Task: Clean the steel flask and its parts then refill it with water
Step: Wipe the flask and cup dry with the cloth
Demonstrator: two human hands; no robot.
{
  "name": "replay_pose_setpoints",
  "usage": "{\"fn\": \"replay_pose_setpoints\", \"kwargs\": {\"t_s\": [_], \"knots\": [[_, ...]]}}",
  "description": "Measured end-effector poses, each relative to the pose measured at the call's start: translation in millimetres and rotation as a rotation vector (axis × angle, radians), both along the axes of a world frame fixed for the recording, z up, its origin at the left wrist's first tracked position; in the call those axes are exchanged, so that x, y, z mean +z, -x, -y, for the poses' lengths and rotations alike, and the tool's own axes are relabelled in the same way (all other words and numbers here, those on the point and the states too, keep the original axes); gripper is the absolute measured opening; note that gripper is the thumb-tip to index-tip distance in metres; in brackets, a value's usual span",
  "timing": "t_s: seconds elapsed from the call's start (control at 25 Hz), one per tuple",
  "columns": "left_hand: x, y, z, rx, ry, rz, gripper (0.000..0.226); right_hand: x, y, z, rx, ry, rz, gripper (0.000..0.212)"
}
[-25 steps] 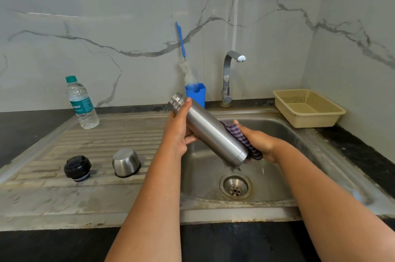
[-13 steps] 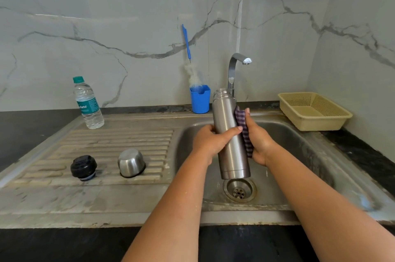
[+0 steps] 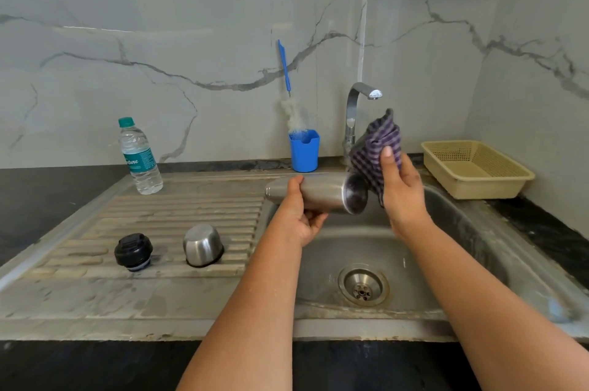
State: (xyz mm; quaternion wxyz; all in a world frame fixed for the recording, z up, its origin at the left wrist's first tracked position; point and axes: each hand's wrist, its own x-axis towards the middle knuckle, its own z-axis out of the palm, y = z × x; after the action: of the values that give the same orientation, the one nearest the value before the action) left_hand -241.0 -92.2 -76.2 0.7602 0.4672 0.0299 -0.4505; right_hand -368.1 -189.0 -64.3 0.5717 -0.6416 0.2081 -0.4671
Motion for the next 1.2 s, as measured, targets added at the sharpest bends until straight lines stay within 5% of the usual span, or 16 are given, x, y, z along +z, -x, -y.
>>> {"fn": "replay_pose_setpoints", "kwargs": {"t_s": [0.16,0.32,0.4,0.6,0.88,1.0,1.2], "knots": [[3,6,4,0.065,0.025,-0.023,0.058,-20,-12,-10,-0.060,0.710,-0.192,0.047],[5,7,-1,0.093,0.042,-0.069,0.057,-28,-19,-14,-0.046,0.847,-0.165,0.052],[6,4,-1,0.070,0.055,-0.037,0.058,-27,-18,-15,-0.071,0.683,-0.125,0.049],[10,-4,-6,0.092,0.033,0.126,0.058,-19,-6,2,0.151,-0.429,-0.140,0.043],[16,15,-22,0.023,-0.012,0.435,0.072,-13,10,11,0.322,-0.639,-0.144,0.059],[29,20,-36,0.013,-0.184,0.753,0.075,-9,8,-3,0.165,-0.543,-0.269,0.049],[77,7,-109,0.110,-0.531,1.435,0.076,7,-9,-34,0.162,-0.646,-0.135,0.034]]}}
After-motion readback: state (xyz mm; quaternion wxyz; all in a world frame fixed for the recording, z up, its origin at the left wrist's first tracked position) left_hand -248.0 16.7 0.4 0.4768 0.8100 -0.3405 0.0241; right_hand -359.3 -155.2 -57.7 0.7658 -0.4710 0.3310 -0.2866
